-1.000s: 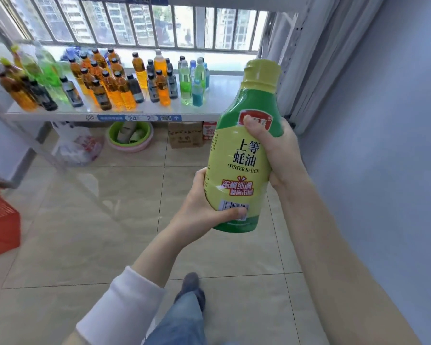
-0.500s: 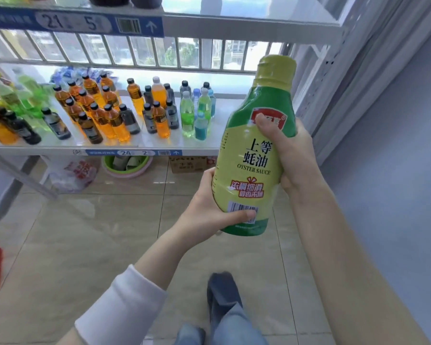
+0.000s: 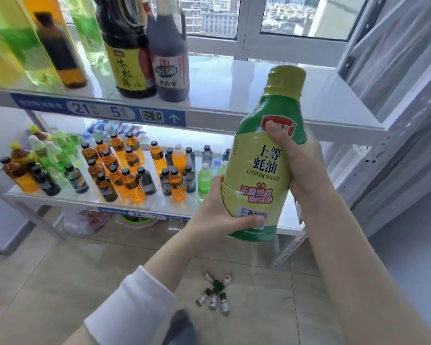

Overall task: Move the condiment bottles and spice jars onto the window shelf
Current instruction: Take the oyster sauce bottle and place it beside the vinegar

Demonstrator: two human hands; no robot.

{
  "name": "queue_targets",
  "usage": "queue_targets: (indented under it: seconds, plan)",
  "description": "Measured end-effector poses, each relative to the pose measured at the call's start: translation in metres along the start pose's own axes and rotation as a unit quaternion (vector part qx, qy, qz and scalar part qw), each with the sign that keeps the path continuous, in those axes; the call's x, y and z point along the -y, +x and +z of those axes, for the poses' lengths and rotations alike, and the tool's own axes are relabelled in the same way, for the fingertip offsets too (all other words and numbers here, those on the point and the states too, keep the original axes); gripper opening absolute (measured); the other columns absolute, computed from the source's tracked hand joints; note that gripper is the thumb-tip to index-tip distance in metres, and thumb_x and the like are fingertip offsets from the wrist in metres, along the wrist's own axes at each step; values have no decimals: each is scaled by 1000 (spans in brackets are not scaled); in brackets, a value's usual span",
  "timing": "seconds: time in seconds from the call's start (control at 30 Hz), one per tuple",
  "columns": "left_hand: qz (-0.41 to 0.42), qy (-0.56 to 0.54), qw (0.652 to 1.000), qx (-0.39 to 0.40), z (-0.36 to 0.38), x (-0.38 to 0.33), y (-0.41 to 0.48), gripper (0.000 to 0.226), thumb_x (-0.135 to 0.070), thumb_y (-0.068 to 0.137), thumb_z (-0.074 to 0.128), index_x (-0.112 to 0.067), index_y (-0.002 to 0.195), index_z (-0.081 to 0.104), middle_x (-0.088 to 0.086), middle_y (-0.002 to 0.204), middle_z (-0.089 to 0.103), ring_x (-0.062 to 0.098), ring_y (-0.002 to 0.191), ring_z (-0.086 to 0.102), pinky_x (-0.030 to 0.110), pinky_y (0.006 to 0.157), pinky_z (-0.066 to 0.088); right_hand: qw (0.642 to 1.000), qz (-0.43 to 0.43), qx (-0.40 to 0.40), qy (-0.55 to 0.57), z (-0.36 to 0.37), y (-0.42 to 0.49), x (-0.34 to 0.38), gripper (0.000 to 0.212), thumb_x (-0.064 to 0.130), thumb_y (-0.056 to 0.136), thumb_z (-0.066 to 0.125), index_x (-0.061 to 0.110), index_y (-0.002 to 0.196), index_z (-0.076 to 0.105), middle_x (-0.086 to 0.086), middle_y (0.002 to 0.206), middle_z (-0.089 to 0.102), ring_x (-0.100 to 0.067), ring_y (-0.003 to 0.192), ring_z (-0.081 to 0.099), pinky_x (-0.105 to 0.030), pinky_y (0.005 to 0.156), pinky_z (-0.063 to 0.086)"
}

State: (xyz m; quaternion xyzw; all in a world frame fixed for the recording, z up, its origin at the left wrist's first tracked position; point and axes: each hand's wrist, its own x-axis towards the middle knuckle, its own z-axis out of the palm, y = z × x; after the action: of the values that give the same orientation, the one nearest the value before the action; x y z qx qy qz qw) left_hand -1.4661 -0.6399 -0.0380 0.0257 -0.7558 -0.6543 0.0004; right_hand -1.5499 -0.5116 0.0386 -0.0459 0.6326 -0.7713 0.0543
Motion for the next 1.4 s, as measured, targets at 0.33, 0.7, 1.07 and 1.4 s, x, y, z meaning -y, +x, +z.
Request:
queue_targets:
  seconds: [0.33, 0.7, 1.07, 1.4]
  plan:
    - [60, 14, 998, 19, -81, -38, 128, 77, -27, 58, 85, -27, 118, 37, -9, 107, 60, 6, 97, 61, 26, 79, 55, 997, -71, -11, -28, 66, 120, 37, 69, 36, 60, 77, 8, 118, 52, -9, 96, 71, -22, 82, 71, -33, 66, 57]
    - [91, 15, 995, -26, -119, -64, 224, 82, -26, 54, 88, -22, 117, 35, -5, 108, 61, 7, 99, 62, 27, 81, 55, 988, -136, 37, -60, 104, 216, 68, 85, 43, 47, 81, 7, 117, 51, -7, 97, 70, -20, 83, 71, -31, 67, 57]
    - [78, 48, 995, -47, -138, -51, 263, 81, -19, 61, 84, -21, 122, 30, -12, 109, 57, -1, 102, 56, 22, 86, 51, 979, -172, 50, -96, 117, 259, 51, 87, 45, 46, 80, 12, 121, 50, -1, 100, 68, -13, 87, 70, -30, 73, 58]
    - [70, 75, 993, -63, -138, -40, 270, 86, -23, 59, 85, -24, 123, 29, -19, 106, 55, -7, 102, 53, 20, 88, 47, 969, -211, 53, -113, 115, 263, 37, 81, 44, 47, 79, 16, 117, 50, 1, 101, 66, -13, 90, 68, -35, 79, 57]
